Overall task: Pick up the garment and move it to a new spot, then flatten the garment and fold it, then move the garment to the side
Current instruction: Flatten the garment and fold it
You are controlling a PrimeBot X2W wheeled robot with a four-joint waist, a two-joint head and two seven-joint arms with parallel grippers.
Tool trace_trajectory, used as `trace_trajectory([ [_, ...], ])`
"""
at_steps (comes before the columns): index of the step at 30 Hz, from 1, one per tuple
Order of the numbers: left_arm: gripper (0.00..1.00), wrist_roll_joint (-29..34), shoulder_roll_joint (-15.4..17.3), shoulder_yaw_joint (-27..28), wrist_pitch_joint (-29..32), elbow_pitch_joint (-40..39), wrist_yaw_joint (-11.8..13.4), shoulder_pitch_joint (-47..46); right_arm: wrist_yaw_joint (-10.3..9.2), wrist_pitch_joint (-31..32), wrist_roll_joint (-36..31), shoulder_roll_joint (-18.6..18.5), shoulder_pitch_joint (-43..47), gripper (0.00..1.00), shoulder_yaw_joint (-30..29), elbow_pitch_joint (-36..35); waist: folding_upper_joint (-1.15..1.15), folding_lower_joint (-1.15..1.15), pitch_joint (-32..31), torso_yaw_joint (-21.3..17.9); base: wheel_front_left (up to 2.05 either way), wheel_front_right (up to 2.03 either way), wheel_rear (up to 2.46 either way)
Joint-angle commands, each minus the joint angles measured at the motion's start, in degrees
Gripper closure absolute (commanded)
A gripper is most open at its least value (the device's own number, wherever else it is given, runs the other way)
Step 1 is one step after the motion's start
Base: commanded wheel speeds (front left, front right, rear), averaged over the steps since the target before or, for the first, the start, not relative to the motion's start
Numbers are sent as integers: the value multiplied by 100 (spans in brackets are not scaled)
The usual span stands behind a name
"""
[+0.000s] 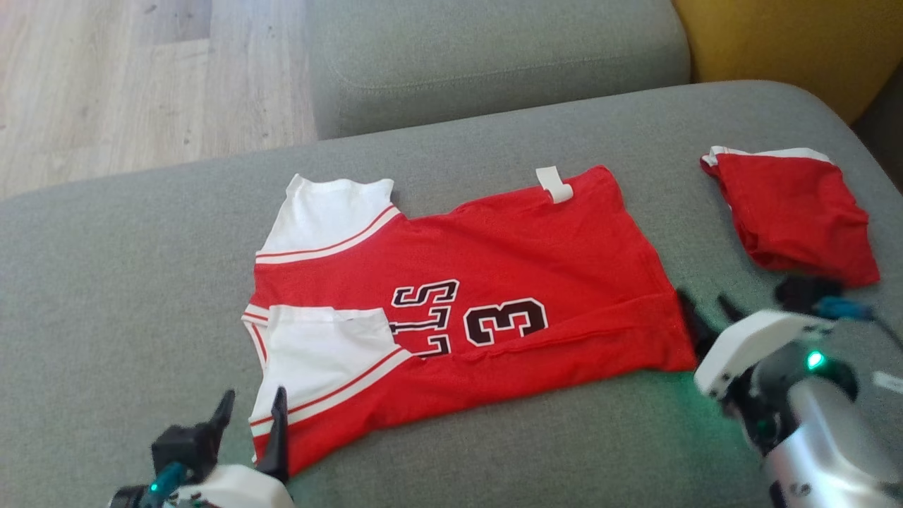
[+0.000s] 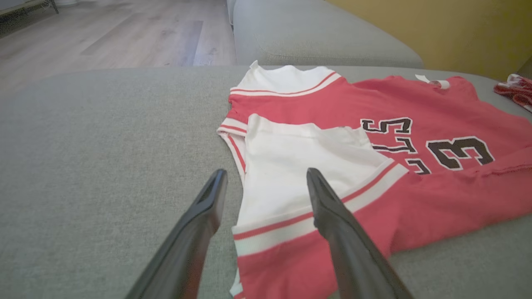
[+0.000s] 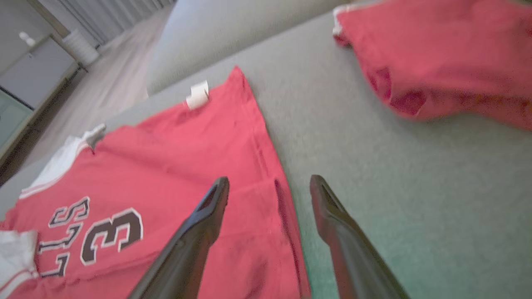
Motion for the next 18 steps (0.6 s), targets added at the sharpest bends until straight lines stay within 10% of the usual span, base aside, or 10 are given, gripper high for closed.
trace_trajectory([
  [1,0,28,70,259,-96,-231,48,-326,-5,-112,-21,-36,-136,0,36,-335,0,0,29,-6,0,0,0],
  [18,0,169,758,344,-63,-410,-501,-2898,-5,-987,-491,47,-706,0,-499,-2556,0,0,1377,-121,0,0,0],
])
